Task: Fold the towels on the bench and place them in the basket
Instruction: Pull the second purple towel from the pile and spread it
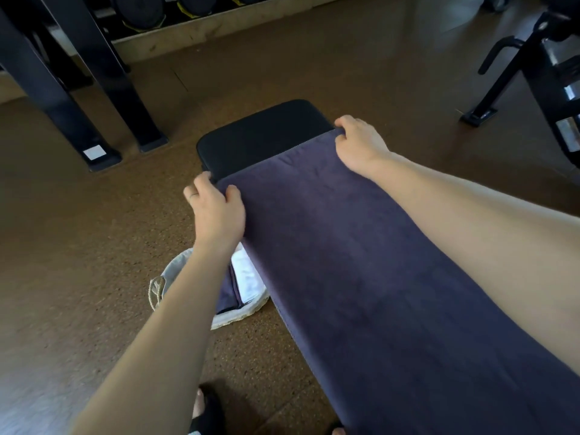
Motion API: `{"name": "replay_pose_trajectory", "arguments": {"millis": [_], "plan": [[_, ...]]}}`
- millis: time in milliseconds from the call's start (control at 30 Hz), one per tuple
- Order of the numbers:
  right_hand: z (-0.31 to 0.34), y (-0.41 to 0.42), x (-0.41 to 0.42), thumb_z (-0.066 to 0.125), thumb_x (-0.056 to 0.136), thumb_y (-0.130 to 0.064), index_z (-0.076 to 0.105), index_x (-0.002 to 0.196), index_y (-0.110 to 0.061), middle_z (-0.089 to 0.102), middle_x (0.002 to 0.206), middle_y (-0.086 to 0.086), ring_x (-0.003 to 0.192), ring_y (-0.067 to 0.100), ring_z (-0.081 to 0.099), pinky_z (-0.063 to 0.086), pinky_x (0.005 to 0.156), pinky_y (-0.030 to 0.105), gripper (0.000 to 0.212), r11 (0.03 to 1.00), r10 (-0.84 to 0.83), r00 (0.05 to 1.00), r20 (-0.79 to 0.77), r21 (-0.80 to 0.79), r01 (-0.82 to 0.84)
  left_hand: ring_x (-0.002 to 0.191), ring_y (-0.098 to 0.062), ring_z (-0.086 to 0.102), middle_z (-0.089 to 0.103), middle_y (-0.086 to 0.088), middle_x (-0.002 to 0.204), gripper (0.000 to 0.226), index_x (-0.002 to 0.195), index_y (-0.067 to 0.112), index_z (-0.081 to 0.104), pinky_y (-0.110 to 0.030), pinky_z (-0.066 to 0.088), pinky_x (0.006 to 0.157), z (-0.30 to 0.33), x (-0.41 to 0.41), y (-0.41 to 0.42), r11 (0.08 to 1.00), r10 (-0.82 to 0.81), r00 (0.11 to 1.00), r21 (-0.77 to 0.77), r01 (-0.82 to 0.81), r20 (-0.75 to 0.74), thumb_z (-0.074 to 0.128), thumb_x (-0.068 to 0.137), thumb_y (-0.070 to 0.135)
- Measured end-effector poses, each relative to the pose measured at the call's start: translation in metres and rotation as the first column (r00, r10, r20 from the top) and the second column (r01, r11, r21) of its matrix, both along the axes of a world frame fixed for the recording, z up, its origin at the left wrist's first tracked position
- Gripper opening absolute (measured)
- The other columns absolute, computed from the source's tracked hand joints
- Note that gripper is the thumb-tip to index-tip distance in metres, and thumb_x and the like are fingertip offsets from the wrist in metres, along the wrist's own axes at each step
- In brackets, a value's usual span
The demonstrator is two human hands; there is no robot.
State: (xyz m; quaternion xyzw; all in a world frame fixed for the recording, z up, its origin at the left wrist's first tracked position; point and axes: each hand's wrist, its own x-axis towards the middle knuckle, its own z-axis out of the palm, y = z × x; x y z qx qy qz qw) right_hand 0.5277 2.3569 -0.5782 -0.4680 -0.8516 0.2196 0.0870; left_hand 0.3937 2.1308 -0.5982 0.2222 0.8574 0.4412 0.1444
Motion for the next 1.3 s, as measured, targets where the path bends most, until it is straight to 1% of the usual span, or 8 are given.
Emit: {"name": "replay_pose_trajectory", "arguments": {"millis": [133, 233, 367, 567, 733, 933, 1133, 1300], "plan": [[0.004, 0.011, -0.001, 0.039, 0.109, -0.03, 0.028, 0.16, -0.02, 0.04, 0.159, 0.007, 0.141, 0.029, 0.045, 0.041, 0.109, 0.04, 0.053, 0.959, -0.154, 0.987, -0.054, -0.25, 0.135, 0.118, -0.026, 0.052, 0.049, -0.008, 0.136, 0.041, 0.138, 0.013, 0.045, -0.034, 0.043, 0.091, -0.001, -0.02, -0.005, 0.997, 0.071, 0.993, 0.012, -0.073, 0.094, 0.054, 0.098, 0.021], [0.003, 0.004, -0.006, 0.041, 0.108, -0.036, 0.029, 0.159, -0.016, 0.043, 0.155, 0.012, 0.14, 0.031, 0.045, 0.04, 0.111, 0.044, 0.056, 0.992, -0.094, 0.996, 0.004, 0.086, 0.093, 0.126, -0.035, 0.045, 0.037, -0.016, 0.146, 0.05, 0.146, 0.012, 0.038, -0.043, 0.04, 0.105, 0.003, -0.016, -0.006, 0.997, -0.01, 0.99, -0.074, -0.001, -0.143, 0.053, 0.1, 0.023], [0.005, -0.043, -0.016, 0.034, 0.108, -0.032, 0.036, 0.156, -0.011, 0.044, 0.156, 0.009, 0.144, 0.024, 0.042, 0.032, 0.119, 0.04, 0.052, 0.893, 0.311, 0.947, -0.08, 0.366, -0.262, 0.152, -0.033, 0.021, 0.024, -0.015, 0.165, 0.062, 0.158, 0.011, 0.029, -0.045, 0.016, 0.124, 0.01, 0.009, 0.005, 0.92, -0.388, 0.735, -0.284, 0.271, -0.556, 0.046, 0.103, 0.033], [-0.016, -0.069, 0.004, 0.018, 0.111, -0.043, 0.01, 0.164, -0.023, 0.003, 0.172, -0.001, 0.158, 0.015, 0.001, 0.001, 0.127, 0.037, 0.057, 0.789, 0.527, 0.804, 0.276, 0.192, -0.583, 0.157, -0.024, -0.004, 0.003, -0.007, 0.171, 0.071, 0.163, 0.014, 0.013, -0.041, -0.001, 0.127, -0.012, 0.022, 0.008, 0.816, -0.523, 0.758, -0.487, 0.311, -0.391, 0.03, 0.105, 0.049], [-0.012, -0.015, 0.012, 0.015, 0.11, -0.048, 0.009, 0.163, -0.034, 0.001, 0.172, -0.007, 0.158, 0.018, 0.002, 0.009, 0.127, 0.042, 0.055, 0.933, 0.334, 0.909, 0.25, 0.053, -0.357, 0.157, -0.023, -0.006, 0.002, -0.004, 0.171, 0.073, 0.163, 0.016, 0.012, -0.041, -0.001, 0.128, -0.01, 0.025, 0.006, 0.832, -0.491, 0.783, -0.472, 0.291, -0.383, 0.03, 0.103, 0.054], [0.0, 0.01, 0.014, 0.019, 0.106, -0.058, 0.009, 0.157, -0.055, 0.031, 0.165, 0.0, 0.144, 0.032, 0.04, 0.034, 0.113, 0.045, 0.052, 0.953, 0.076, 0.993, 0.088, -0.3, -0.046, 0.157, -0.022, -0.005, 0.005, -0.004, 0.171, 0.074, 0.163, 0.016, 0.015, -0.04, -0.002, 0.127, -0.012, 0.024, 0.008, 0.863, -0.455, 0.809, -0.407, 0.299, -0.372, 0.037, 0.102, 0.052], [0.0, 0.021, 0.0, 0.04, 0.107, -0.041, 0.055, 0.143, -0.021, 0.06, 0.136, 0.004, 0.12, 0.024, 0.059, 0.048, 0.096, 0.037, 0.044, 0.95, -0.119, 0.992, -0.035, -0.294, 0.104, 0.147, -0.027, 0.023, 0.025, -0.01, 0.161, 0.059, 0.152, 0.008, 0.034, -0.031, 0.022, 0.117, -0.007, 0.009, 0.005, 0.988, -0.151, 0.971, -0.026, 0.149, -0.184, 0.054, 0.1, 0.025], [0.002, 0.025, -0.004, 0.059, 0.099, -0.016, 0.056, 0.141, -0.02, 0.06, 0.134, 0.001, 0.115, 0.016, 0.059, 0.047, 0.087, 0.026, 0.043, 0.959, -0.221, 0.94, -0.259, -0.236, 0.16, 0.115, -0.023, 0.047, 0.04, -0.005, 0.13, 0.034, 0.127, 0.015, 0.044, -0.034, 0.041, 0.099, 0.003, -0.01, -0.002, 0.997, 0.039, 0.998, 0.066, -0.042, 0.04, 0.052, 0.094, 0.01]]}}
